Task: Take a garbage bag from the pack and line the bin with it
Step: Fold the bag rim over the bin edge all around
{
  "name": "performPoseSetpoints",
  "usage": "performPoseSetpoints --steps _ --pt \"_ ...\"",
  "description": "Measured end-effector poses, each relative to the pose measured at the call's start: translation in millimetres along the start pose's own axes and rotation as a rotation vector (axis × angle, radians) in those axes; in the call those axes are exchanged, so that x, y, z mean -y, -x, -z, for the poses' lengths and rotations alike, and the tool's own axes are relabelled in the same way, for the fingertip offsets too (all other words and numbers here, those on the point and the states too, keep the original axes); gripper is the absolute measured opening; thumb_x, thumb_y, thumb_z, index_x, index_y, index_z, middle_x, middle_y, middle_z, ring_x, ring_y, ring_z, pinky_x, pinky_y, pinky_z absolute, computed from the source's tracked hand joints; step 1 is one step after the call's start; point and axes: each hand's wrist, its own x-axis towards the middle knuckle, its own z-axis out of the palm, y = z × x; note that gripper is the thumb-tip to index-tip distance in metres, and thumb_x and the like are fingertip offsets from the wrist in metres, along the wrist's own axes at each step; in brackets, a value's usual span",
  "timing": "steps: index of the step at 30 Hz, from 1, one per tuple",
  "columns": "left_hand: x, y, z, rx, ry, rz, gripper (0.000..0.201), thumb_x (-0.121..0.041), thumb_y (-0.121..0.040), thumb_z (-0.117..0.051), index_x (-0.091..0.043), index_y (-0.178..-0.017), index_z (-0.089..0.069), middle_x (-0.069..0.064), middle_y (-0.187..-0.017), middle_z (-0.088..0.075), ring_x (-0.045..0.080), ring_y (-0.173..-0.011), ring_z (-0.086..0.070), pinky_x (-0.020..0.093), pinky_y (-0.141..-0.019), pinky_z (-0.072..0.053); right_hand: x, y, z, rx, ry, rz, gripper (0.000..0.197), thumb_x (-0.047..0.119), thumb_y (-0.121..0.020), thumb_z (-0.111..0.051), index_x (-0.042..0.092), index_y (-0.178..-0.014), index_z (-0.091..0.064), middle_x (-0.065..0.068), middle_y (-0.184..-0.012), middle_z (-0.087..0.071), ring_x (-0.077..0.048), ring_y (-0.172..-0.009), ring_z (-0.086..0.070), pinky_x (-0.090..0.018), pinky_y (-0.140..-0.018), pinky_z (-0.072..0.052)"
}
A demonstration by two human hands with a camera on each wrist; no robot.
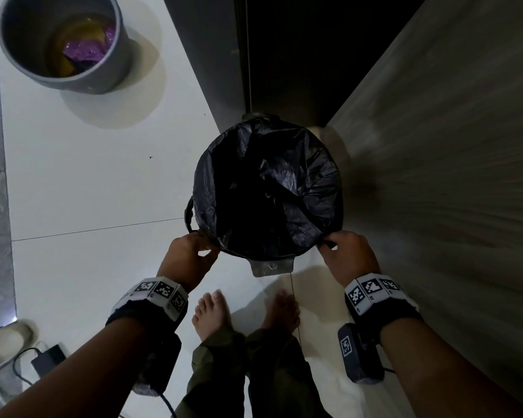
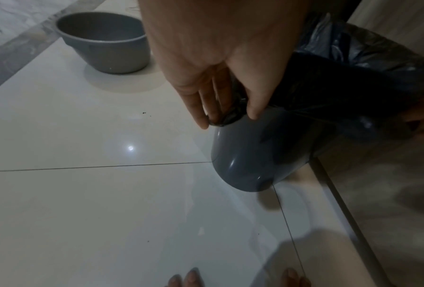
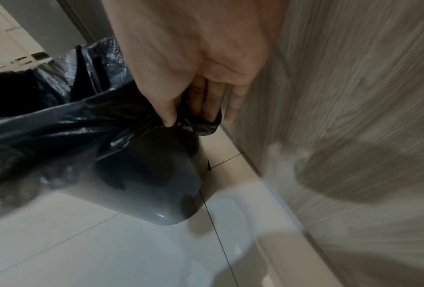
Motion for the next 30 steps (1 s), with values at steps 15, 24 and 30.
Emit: performPoseSetpoints --steps 15,24,30 --pt "-40 -6 45 -0.343 -0.022 -0.014 0.016 -0.016 -0.084 -0.051 -0.014 -0.093 -0.063 0.007 -0.090 -0.059 0.028 -0.086 -0.056 0.036 -0.068 -0.046 31 -17 56 -0.259 -0.242 -0.117 0.020 0.022 -0.088 -0.051 0.023 -0.104 -0.063 -0.002 -0.100 -0.060 -0.022 -0.093 -0.057 -0.028 -0.079 -0.041" --pt "-99 -35 -19 0.439 -0.644 -0.252 0.048 -0.046 -0.091 -0.028 -0.025 -0.128 -0.050 0.008 -0.134 -0.052 0.030 -0.130 -0.039 0.049 -0.107 -0.027 104 -99 35 0.307 0.173 0.279 0.018 0.027 -0.083 -0.057 0.024 -0.098 -0.068 -0.004 -0.106 -0.072 -0.027 -0.098 -0.065 -0.039 -0.086 -0.053" --pt "-84 -34 -30 0.757 -0.771 -0.069 0.052 -0.045 -0.096 -0.017 -0.021 -0.135 -0.042 0.010 -0.137 -0.053 0.032 -0.128 -0.045 0.045 -0.102 -0.036 107 -121 36 0.303 0.364 0.196 0.022 0.029 -0.081 -0.053 0.008 -0.079 -0.059 -0.007 -0.078 -0.061 -0.035 -0.086 -0.064 -0.033 -0.068 -0.048"
